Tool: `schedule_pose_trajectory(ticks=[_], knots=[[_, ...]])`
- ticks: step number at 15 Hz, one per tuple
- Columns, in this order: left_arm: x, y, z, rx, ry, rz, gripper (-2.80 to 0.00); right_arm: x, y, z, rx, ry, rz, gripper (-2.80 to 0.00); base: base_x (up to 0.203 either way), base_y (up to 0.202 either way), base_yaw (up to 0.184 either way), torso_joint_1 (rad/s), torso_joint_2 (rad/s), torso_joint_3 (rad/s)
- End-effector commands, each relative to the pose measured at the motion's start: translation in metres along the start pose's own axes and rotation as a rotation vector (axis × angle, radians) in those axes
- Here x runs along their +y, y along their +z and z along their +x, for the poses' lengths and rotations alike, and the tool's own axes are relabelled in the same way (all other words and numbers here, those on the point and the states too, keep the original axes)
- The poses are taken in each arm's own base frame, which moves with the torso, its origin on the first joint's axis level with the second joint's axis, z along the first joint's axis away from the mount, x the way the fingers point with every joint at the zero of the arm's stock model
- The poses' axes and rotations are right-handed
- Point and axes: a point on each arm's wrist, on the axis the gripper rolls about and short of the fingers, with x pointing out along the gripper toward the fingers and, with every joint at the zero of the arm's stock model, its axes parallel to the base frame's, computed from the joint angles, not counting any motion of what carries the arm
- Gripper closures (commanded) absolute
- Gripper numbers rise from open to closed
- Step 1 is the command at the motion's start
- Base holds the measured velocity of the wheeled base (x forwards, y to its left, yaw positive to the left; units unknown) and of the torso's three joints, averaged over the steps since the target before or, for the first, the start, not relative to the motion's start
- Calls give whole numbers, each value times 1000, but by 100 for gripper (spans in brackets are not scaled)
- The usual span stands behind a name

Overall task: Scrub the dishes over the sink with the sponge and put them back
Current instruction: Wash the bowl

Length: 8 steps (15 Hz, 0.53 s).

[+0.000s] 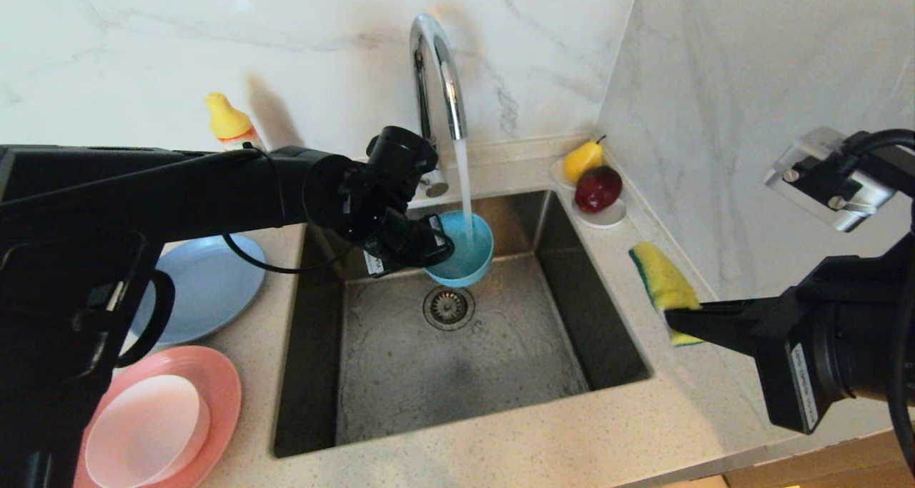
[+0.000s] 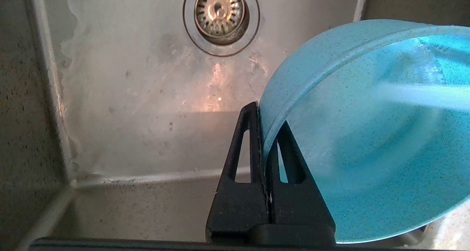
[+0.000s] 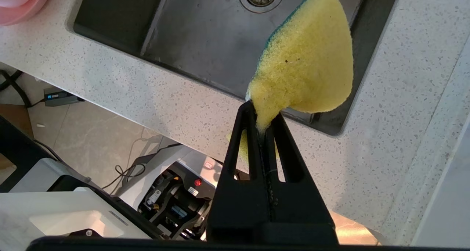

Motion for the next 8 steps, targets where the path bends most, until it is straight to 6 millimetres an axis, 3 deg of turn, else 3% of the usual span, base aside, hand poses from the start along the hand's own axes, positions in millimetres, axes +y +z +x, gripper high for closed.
schedule_pose_trajectory(ticks=[1,8], knots=[[0,-1,2,6,6,-2,0,0,0,-1,-1,-1,1,0,0,0,0,0,0,0],[0,-4,11,8,2,-3,0,0,0,-2,-3,-1,0,0,0,0,0,0,0,0]])
